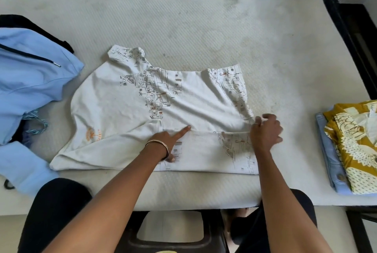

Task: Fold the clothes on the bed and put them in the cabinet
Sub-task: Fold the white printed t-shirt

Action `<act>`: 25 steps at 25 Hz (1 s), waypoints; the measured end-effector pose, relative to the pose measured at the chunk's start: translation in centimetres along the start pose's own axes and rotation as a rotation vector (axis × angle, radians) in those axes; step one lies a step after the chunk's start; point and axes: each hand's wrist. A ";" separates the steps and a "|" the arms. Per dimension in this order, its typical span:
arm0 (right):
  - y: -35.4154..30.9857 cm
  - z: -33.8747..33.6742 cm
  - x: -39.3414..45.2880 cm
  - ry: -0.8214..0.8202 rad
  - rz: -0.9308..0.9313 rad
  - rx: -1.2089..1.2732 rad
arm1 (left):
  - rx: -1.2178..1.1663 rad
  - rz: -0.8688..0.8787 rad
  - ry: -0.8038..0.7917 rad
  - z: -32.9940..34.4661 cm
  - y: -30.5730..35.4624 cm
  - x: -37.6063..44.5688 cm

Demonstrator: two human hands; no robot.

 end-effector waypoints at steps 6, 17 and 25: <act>-5.4 3.3 2.6 -0.213 0.202 0.044 | 0.036 0.096 -0.001 -1.5 -0.5 -0.2; -4.8 1.7 6.6 0.035 0.353 0.563 | -0.109 0.008 0.148 -6.3 -0.6 5.3; -11.8 7.6 8.7 -0.350 -0.781 -0.184 | -0.045 -0.084 0.690 -12.9 -9.9 11.0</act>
Point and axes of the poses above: each hand's wrist, its own x-axis towards the middle knuckle, its own z-axis out of the palm, y = z × x, and after that the axes turned 5 degrees about x, right-handed
